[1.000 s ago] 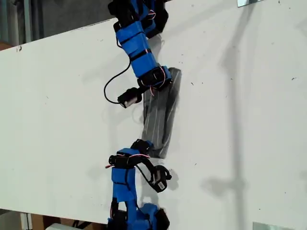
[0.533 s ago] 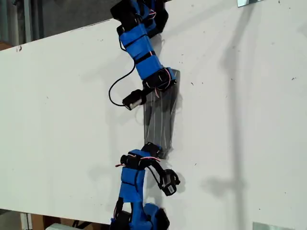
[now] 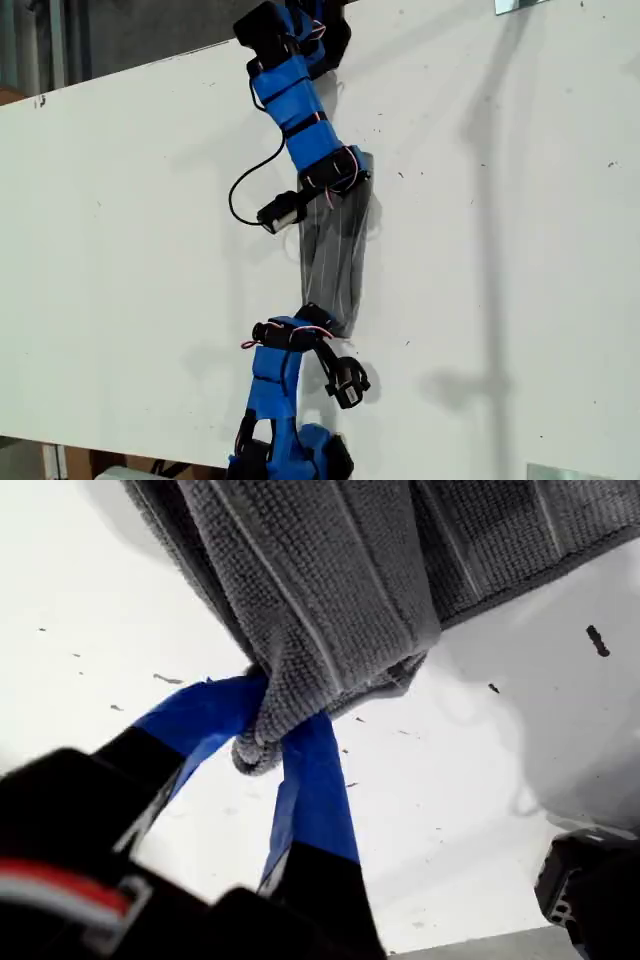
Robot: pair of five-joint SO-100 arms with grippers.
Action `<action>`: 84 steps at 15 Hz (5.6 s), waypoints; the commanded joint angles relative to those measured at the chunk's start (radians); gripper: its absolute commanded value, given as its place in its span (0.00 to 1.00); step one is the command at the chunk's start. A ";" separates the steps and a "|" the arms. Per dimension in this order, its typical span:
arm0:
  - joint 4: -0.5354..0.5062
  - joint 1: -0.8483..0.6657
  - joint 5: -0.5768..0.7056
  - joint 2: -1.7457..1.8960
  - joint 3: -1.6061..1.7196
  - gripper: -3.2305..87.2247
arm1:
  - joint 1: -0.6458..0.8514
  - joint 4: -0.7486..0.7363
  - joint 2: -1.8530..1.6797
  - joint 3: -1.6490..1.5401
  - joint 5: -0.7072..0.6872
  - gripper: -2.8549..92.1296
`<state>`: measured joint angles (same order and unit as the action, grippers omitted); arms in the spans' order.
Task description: Grasp corners of a square towel and fold twice.
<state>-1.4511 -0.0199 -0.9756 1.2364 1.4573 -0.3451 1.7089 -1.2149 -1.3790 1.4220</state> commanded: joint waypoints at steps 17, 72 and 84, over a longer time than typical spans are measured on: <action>-0.012 -0.021 -0.092 0.718 0.413 0.33 | 0.368 -0.196 -0.230 -0.472 -0.229 0.43; 0.089 0.190 -0.557 2.227 1.563 0.32 | 0.327 0.103 -0.838 -0.193 0.123 0.03; 0.123 0.081 -0.523 2.221 1.649 0.30 | 0.449 -0.373 -0.199 0.120 -0.345 0.03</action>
<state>-1.3392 0.0752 -1.5064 3.4591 3.1017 0.0890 1.3468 -1.4788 -1.3514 1.0815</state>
